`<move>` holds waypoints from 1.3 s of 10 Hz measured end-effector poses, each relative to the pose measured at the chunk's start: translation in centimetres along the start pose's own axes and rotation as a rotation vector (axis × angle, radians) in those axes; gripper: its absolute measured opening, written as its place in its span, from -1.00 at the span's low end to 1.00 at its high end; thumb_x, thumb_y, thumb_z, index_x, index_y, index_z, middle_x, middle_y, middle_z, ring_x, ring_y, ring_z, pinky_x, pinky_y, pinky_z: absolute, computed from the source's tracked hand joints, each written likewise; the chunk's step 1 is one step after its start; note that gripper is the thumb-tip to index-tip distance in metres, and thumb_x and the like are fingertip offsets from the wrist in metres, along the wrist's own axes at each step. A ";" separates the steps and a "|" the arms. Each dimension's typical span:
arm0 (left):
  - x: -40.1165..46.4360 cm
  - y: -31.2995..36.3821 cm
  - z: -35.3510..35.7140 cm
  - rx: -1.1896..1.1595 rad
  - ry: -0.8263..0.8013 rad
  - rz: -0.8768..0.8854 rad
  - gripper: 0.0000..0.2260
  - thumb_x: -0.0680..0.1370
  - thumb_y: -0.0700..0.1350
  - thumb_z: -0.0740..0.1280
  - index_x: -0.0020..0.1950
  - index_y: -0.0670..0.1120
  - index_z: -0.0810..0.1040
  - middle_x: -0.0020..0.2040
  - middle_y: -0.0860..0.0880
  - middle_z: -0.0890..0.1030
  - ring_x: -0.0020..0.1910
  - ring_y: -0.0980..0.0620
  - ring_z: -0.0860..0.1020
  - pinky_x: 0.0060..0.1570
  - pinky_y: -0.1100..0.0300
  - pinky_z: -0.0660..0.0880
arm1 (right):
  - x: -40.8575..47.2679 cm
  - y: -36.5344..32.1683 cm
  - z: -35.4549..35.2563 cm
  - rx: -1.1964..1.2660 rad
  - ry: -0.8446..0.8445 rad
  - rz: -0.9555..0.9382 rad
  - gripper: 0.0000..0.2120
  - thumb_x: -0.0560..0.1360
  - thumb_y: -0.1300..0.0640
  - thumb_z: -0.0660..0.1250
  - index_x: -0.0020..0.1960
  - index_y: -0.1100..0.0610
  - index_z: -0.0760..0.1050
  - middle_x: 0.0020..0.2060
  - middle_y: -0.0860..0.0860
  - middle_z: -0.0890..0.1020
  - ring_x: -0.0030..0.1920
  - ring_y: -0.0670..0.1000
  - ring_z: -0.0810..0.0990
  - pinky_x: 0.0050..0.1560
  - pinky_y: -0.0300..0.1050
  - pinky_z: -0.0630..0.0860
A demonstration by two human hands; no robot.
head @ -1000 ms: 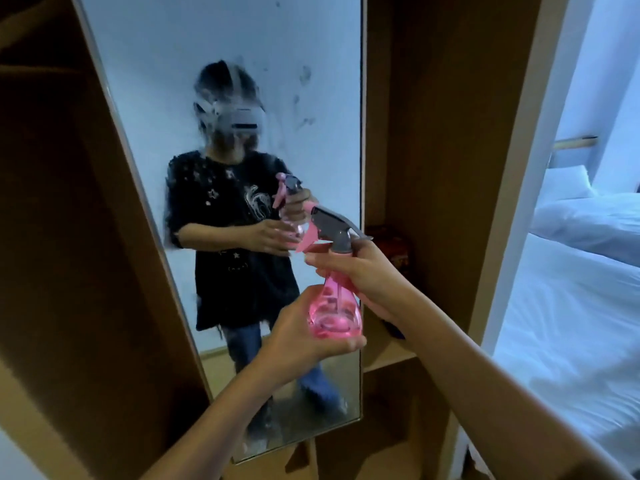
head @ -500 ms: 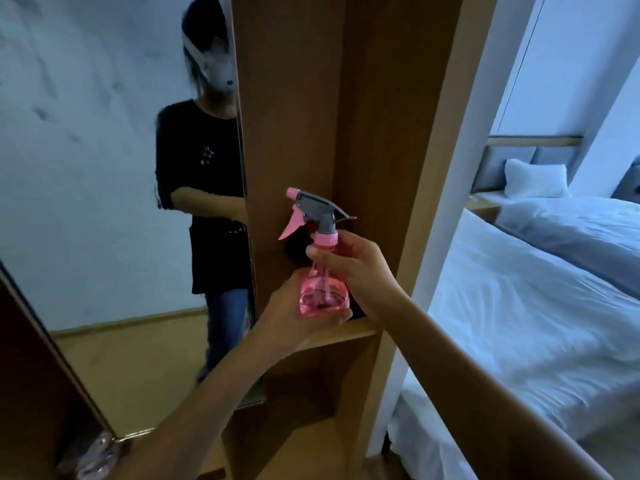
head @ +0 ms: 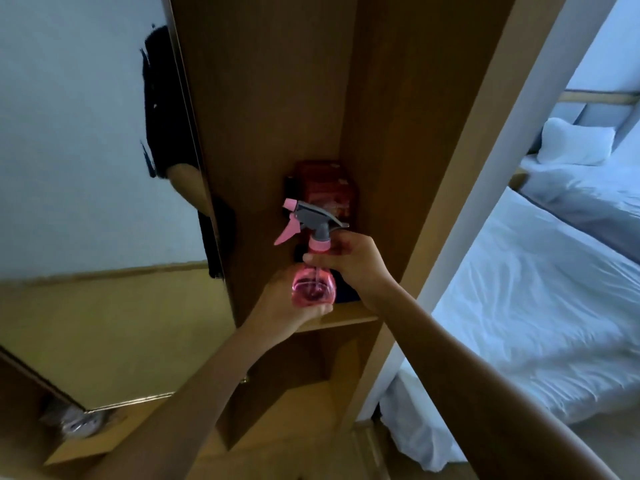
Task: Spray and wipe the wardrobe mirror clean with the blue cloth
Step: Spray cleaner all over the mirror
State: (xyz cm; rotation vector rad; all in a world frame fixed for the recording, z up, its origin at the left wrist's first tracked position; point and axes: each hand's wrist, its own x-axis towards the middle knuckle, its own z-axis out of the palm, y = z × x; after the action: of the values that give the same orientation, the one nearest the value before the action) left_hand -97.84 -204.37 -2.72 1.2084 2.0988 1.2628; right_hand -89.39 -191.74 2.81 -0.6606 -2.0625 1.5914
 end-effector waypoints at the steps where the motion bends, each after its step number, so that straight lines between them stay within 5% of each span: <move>1: 3.0 -2.7 0.3 -0.012 -0.018 -0.083 -0.58 0.31 0.02 0.57 0.12 0.12 0.53 0.02 0.17 0.60 0.05 0.29 0.53 0.18 0.26 0.43 | 3.7 2.1 1.1 0.009 -0.007 0.054 -0.61 0.29 0.16 0.60 0.08 0.16 0.64 -0.08 -0.06 0.70 -0.14 -0.18 0.67 -0.20 -0.39 0.55; 3: 7.5 -6.3 0.7 -0.213 0.090 -0.220 -0.48 0.21 -0.02 0.62 0.07 0.05 0.48 0.00 0.11 0.57 0.11 0.08 0.54 0.26 0.10 0.39 | 9.8 5.9 3.4 0.059 -0.029 0.079 -0.65 0.33 0.29 0.56 0.09 0.27 0.63 0.00 0.14 0.69 0.02 0.05 0.67 0.04 -0.15 0.60; 4: 9.3 -8.5 1.4 -0.175 0.159 -0.270 -0.52 0.33 -0.25 0.55 0.12 -0.02 0.41 0.08 0.01 0.50 0.23 -0.06 0.48 0.36 0.00 0.31 | 12.1 7.9 4.5 0.069 -0.048 0.060 -0.63 0.30 0.33 0.57 0.09 0.28 0.63 -0.01 0.18 0.70 0.01 0.11 0.68 0.06 -0.04 0.62; 5: 11.1 -9.5 1.4 -0.040 0.265 -0.383 -0.40 0.36 -0.30 0.52 0.36 -0.20 0.39 0.28 -0.15 0.49 0.29 -0.13 0.46 0.22 0.17 0.34 | 14.0 9.9 5.9 0.049 -0.048 0.074 -0.67 0.30 0.32 0.57 0.05 0.31 0.65 -0.05 0.21 0.70 -0.02 0.15 0.69 0.06 0.09 0.62; 6: 12.0 -10.9 1.4 -0.013 0.333 -0.396 -0.33 0.32 -0.25 0.57 0.39 -0.19 0.40 0.30 -0.17 0.50 0.30 -0.16 0.47 0.15 0.20 0.34 | 15.3 11.6 7.1 0.063 -0.044 0.087 -0.71 0.32 0.34 0.56 0.02 0.35 0.64 -0.05 0.27 0.69 -0.04 0.18 0.68 0.04 0.11 0.61; 7: 13.0 -11.8 1.5 0.031 0.367 -0.430 -0.37 0.34 -0.30 0.55 0.37 -0.23 0.42 0.30 -0.15 0.49 0.31 -0.13 0.44 0.16 0.21 0.31 | 16.6 12.9 7.9 0.080 -0.082 0.142 -0.68 0.31 0.35 0.57 0.04 0.33 0.64 -0.01 0.25 0.68 -0.02 0.15 0.66 0.04 0.02 0.61; 8: 14.4 -13.0 1.7 -0.008 0.365 -0.426 -0.61 0.36 -0.50 0.41 0.13 -0.24 0.47 0.08 -0.10 0.53 0.18 -0.15 0.48 -0.06 0.29 0.47 | 17.7 13.4 8.6 0.100 -0.090 0.165 -0.67 0.33 0.36 0.55 0.09 0.33 0.63 0.02 0.23 0.67 -0.02 0.04 0.63 -0.03 -0.27 0.57; 10: 16.1 -14.4 1.4 0.083 0.421 -0.405 -0.63 0.39 -0.37 0.46 0.17 -0.21 0.51 0.05 0.01 0.48 0.11 0.01 0.48 0.09 0.08 0.40 | 18.8 14.8 9.3 0.116 -0.084 0.122 -0.73 0.38 0.34 0.51 0.07 0.33 0.64 -0.01 0.23 0.69 0.01 0.11 0.66 0.08 -0.05 0.59; 11: 16.9 -14.3 1.4 -0.029 0.422 -0.437 -0.72 0.42 -0.26 0.45 0.11 -0.16 0.53 0.03 -0.10 0.60 0.08 -0.13 0.57 0.08 0.04 0.45 | 19.4 15.3 9.6 0.140 -0.069 0.137 -0.71 0.38 0.35 0.50 0.10 0.32 0.62 0.02 0.24 0.67 0.05 0.15 0.64 0.11 -0.01 0.58; 12: 17.1 -14.3 1.1 0.090 0.436 -0.459 -0.53 0.41 -0.29 0.48 0.30 -0.26 0.48 0.27 -0.23 0.52 0.27 -0.20 0.48 0.21 0.04 0.39 | 20.1 15.7 9.6 0.168 -0.092 0.102 -0.67 0.38 0.34 0.51 0.14 0.31 0.61 0.04 0.23 0.67 0.06 0.10 0.64 0.13 -0.10 0.57; 13: 17.4 -14.7 1.3 0.114 0.459 -0.438 -0.52 0.40 -0.31 0.49 0.29 -0.28 0.47 0.26 -0.26 0.52 0.26 -0.23 0.48 0.21 0.02 0.40 | 20.6 16.0 9.4 0.176 -0.133 0.081 -0.65 0.39 0.34 0.50 0.17 0.29 0.59 0.07 0.19 0.67 0.08 0.08 0.64 0.13 -0.16 0.56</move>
State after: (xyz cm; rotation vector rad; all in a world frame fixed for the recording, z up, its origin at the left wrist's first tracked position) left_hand -113.27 -192.37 -14.51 0.4686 2.6010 1.3067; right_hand -109.73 -182.58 -13.70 -0.5957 -1.9789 1.8844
